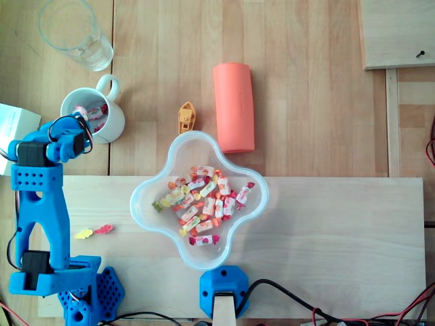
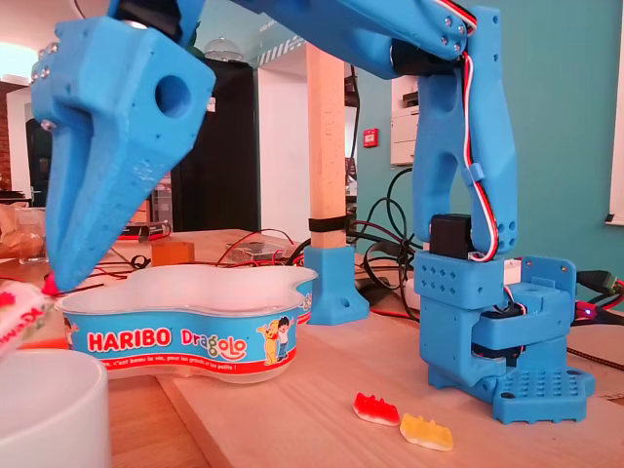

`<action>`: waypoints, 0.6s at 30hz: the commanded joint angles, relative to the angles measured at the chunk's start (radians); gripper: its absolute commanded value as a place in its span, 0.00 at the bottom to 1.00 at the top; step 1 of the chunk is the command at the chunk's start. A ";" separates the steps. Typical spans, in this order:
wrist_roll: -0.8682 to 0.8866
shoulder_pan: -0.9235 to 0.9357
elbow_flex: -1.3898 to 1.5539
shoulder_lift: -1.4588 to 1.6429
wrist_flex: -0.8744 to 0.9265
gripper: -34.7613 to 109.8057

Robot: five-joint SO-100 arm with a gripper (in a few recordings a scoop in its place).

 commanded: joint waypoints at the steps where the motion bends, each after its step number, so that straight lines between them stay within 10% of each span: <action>1: 0.017 0.006 -0.046 0.018 -0.038 0.23; 18: -0.002 0.006 -0.032 0.020 -0.087 0.23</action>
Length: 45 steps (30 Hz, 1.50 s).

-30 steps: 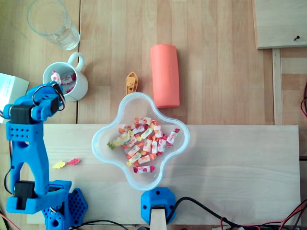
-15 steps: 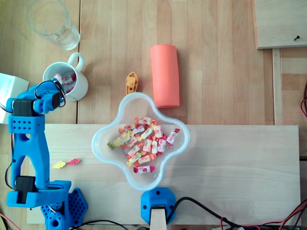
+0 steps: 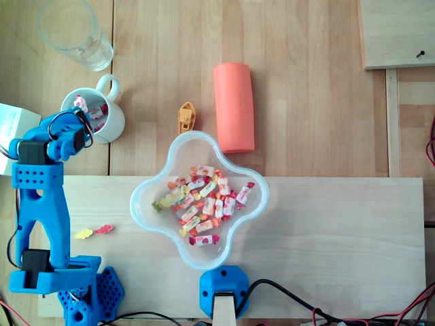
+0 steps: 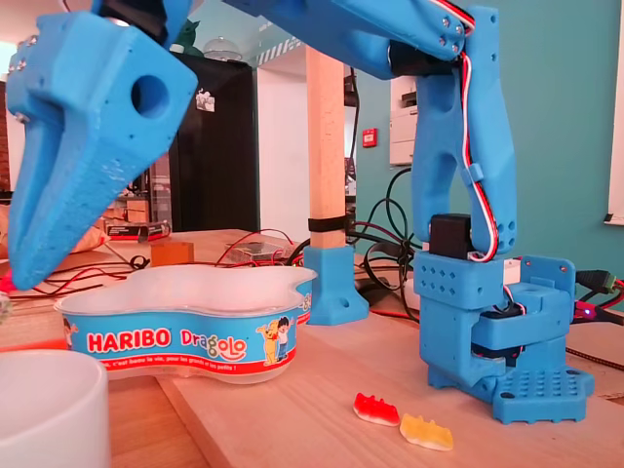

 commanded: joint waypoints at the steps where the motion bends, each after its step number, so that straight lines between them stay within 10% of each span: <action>1: 0.009 0.006 -0.032 0.025 0.000 0.23; 45: 0.025 -0.112 -0.035 0.041 0.063 0.34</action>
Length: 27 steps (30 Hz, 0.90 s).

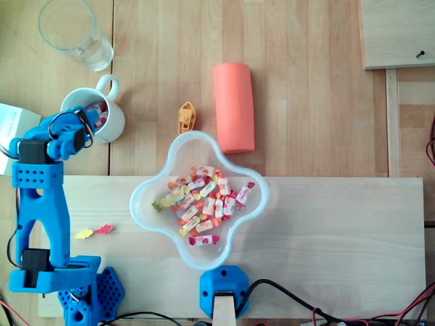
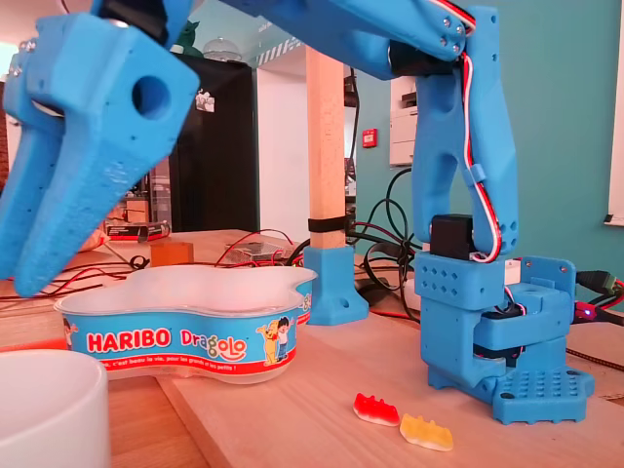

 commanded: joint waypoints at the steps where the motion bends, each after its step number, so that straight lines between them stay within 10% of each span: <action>1: 0.005 -0.103 -0.041 0.048 0.052 0.34; 11: -0.107 -0.423 -0.077 0.049 0.026 0.34; 27: -1.058 -0.440 -0.083 0.084 -0.293 0.34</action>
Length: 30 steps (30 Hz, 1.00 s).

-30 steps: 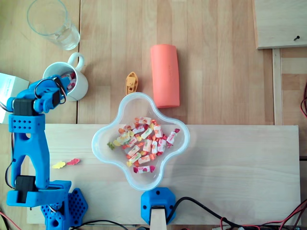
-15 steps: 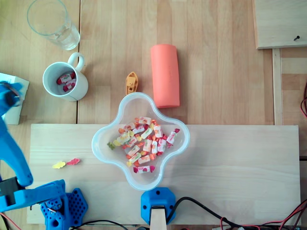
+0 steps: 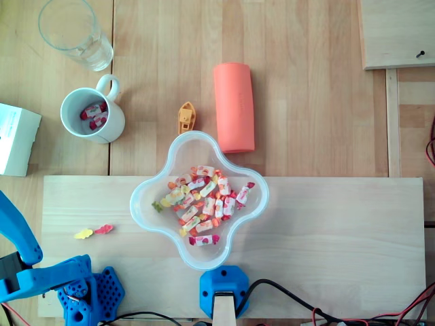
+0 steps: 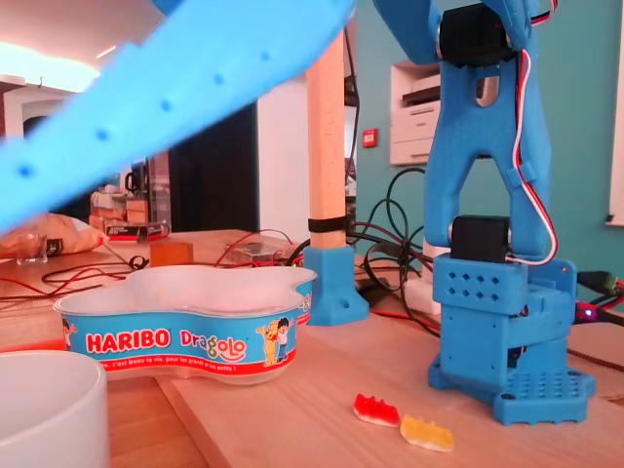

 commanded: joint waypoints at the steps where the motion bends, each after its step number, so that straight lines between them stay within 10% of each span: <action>1: -0.132 -0.023 -0.017 0.086 -0.034 0.34; 18: -0.268 -0.179 0.198 0.370 -0.071 0.34; 30: -0.281 -0.175 0.953 0.861 -0.563 0.34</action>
